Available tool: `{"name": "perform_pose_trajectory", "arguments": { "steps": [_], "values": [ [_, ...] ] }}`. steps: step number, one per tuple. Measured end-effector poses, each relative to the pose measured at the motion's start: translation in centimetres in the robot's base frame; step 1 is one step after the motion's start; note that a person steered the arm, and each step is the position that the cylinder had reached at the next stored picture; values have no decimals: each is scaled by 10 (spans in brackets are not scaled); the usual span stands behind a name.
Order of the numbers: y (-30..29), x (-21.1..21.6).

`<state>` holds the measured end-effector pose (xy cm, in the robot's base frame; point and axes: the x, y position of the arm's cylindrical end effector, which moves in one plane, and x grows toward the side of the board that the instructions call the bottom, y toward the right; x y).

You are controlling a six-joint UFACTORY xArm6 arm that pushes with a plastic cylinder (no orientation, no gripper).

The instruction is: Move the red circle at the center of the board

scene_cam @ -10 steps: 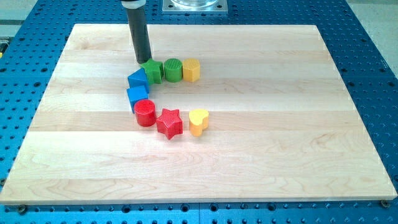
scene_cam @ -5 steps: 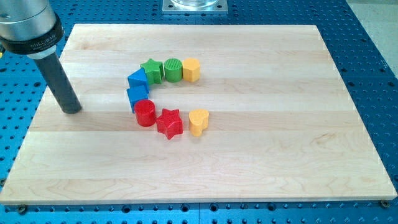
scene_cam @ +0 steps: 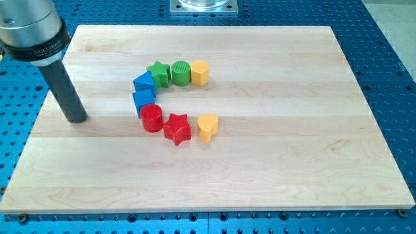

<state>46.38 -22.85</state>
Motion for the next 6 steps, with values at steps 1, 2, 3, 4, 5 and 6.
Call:
{"name": "perform_pose_trajectory", "arguments": {
  "steps": [1,2,3,4,5,6],
  "values": [
    [-6,44],
    [12,87],
    [58,67],
    [98,29],
    [110,9],
    [128,9]
  ]
}}
